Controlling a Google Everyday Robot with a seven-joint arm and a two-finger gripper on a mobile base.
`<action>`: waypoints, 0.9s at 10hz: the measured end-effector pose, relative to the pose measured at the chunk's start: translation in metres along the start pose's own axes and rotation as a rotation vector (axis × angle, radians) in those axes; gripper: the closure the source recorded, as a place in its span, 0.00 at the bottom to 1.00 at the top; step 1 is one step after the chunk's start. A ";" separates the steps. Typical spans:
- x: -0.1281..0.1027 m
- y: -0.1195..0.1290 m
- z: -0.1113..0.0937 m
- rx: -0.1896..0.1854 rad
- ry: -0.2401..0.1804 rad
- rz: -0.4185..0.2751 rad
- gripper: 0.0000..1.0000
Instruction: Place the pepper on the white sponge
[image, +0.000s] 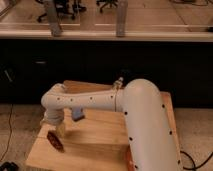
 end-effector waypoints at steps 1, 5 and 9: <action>-0.005 0.003 0.000 -0.004 -0.005 -0.007 0.20; -0.021 0.012 0.007 -0.045 -0.019 -0.043 0.20; -0.029 0.015 0.014 -0.087 -0.032 -0.089 0.20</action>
